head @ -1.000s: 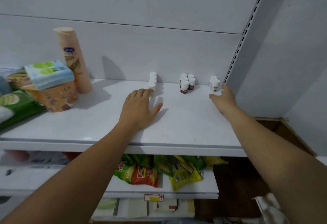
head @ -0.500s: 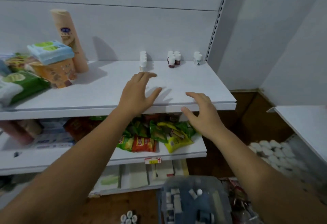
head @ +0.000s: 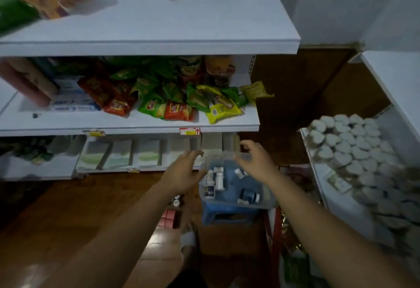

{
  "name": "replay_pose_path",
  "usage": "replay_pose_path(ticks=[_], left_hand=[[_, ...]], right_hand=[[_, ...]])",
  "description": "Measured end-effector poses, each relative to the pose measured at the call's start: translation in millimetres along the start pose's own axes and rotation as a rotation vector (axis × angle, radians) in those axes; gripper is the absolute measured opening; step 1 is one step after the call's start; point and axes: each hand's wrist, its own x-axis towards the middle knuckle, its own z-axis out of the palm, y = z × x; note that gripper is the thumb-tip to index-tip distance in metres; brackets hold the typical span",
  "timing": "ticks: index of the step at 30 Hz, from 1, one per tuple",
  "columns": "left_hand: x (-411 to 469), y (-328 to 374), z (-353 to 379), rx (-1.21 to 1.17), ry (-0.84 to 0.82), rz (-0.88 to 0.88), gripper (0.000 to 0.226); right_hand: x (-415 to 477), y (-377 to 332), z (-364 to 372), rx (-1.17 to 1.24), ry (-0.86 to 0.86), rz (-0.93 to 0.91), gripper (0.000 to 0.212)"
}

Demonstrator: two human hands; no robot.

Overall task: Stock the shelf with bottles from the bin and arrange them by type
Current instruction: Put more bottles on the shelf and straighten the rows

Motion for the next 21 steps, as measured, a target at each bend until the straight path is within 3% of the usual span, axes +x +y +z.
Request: replay_pose_path(ticks=[4,11,13,18,21], left_hand=[[12,-12,59,-0.041,-0.149,-0.060,0.063],[96,-35,191,-0.064,-0.409,-0.110,0.063],[123,-49,227,-0.022,-0.450,-0.138,0.072],[162,-83,292,0.227,-0.482,-0.219,0.081],[169,-91,309,0.394,-0.441,-0.169,0.089]], right_hand=[[7,58,46,0.085,-0.106,0.163,0.063],[49,177,119,-0.053,-0.269,0.396,0.064],[62,212,136,-0.121,-0.290,0.452,0.063],[96,267,175,-0.258,-0.387,0.420,0.057],[101,284,189,-0.537,-0.420,0.343,0.053]])
